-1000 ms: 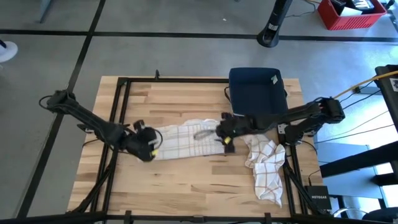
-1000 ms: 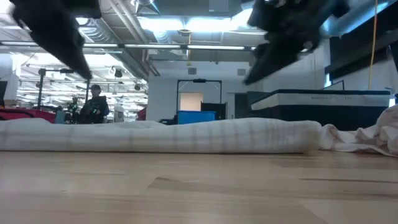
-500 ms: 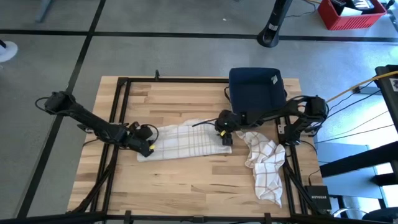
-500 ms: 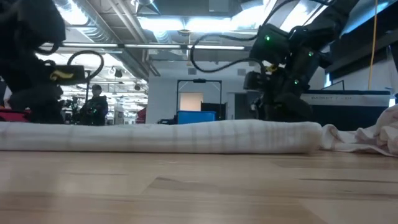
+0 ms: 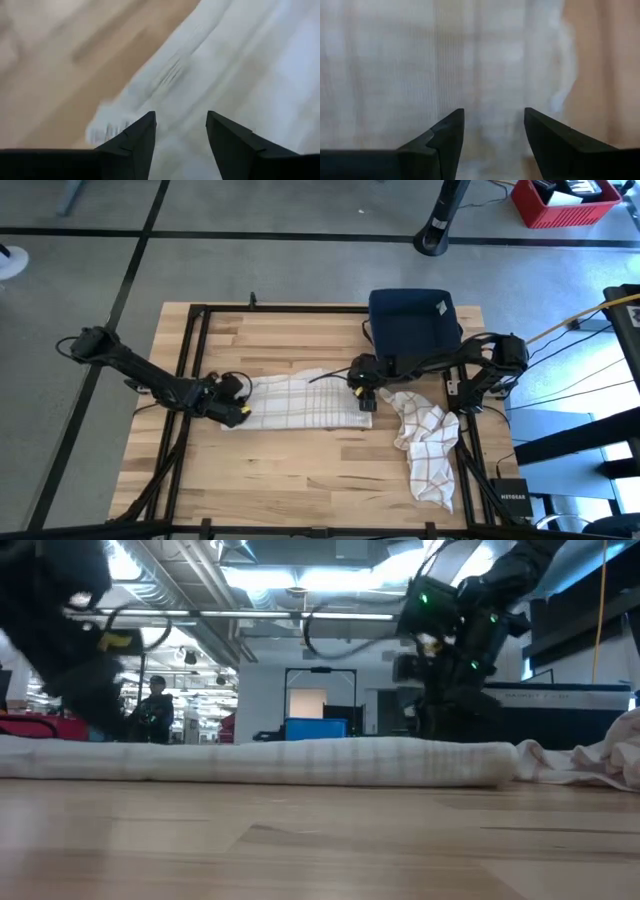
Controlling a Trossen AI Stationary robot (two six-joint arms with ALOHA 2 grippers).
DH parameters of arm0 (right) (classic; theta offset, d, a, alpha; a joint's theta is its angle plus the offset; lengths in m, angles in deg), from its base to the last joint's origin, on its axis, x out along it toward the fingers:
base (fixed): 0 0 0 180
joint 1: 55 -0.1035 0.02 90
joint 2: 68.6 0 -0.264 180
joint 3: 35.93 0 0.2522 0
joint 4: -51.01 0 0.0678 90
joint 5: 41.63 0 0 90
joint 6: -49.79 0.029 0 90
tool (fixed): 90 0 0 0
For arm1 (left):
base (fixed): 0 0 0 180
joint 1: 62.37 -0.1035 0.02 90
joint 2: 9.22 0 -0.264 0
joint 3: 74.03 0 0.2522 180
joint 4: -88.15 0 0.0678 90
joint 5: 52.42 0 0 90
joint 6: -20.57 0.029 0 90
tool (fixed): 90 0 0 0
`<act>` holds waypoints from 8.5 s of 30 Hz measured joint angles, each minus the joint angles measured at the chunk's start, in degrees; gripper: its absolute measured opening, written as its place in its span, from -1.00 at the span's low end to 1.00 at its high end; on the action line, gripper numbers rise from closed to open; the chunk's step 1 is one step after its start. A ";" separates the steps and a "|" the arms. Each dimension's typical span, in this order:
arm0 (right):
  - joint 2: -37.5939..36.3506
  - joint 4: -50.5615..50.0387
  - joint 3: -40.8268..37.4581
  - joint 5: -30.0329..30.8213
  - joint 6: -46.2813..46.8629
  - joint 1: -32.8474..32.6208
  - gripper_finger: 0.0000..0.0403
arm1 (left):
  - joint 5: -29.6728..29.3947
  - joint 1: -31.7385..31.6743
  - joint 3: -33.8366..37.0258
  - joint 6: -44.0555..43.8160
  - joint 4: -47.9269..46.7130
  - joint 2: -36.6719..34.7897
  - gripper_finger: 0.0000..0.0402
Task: Fold towel
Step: Fold the white patterned towel
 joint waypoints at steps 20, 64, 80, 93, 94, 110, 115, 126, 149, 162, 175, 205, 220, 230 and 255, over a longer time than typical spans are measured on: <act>10.83 18.17 1.43 -3.46 2.01 -0.04 0.04 | 2.57 -7.10 8.42 12.30 12.93 0.31 -0.17; 19.72 24.60 11.45 -9.99 7.85 -0.44 0.04 | 1.86 -10.38 3.11 16.26 17.43 9.33 -0.17; 14.99 8.69 14.32 -18.29 11.50 -7.38 0.04 | 21.85 -10.54 -0.76 32.05 27.14 5.58 -0.17; 14.69 19.78 5.43 -3.56 16.13 -14.12 0.04 | 21.75 -10.19 8.39 19.17 28.76 5.19 -0.17; 14.67 19.81 5.48 -3.92 16.79 -14.11 0.04 | 21.81 -9.87 8.17 18.73 28.63 4.80 -0.17; 2.44 8.12 9.08 15.06 13.33 -8.86 0.04 | 10.22 -8.89 -0.31 29.92 31.37 0.08 -0.17; 4.89 8.61 9.08 20.35 5.63 -3.61 0.04 | 8.86 -10.45 -0.36 29.90 32.47 1.28 -0.17; 11.65 10.39 9.14 -5.80 -0.03 0.58 0.04 | 8.91 -10.43 -0.36 28.37 33.19 4.67 -0.17; 7.12 -1.19 11.53 3.57 -5.58 0.37 0.04 | 8.88 -10.91 -0.42 29.34 33.66 4.88 -0.17; 12.06 6.22 8.62 -5.54 -0.12 -1.54 0.04 | 8.72 -10.91 -0.42 29.48 33.76 4.88 -0.17; 11.81 6.10 10.09 -19.45 -0.23 -2.40 0.04 | 8.61 -10.93 -0.42 29.96 33.76 4.86 -0.17; 6.79 -2.14 14.39 -8.38 9.37 -7.79 0.04 | 7.74 -13.28 0.10 32.03 34.32 5.99 -0.17; 6.75 9.28 1.54 5.96 12.99 -12.39 0.04 | 6.57 -16.17 7.37 16.20 26.17 10.21 -0.17; 4.43 0.58 8.77 5.89 9.28 -12.41 0.04 | 8.98 -16.25 3.47 22.80 25.97 6.11 -0.17; 4.94 32.30 -1.68 0.45 19.46 -12.50 0.04 | 29.91 -21.03 -3.15 -2.30 -9.24 -4.91 -0.17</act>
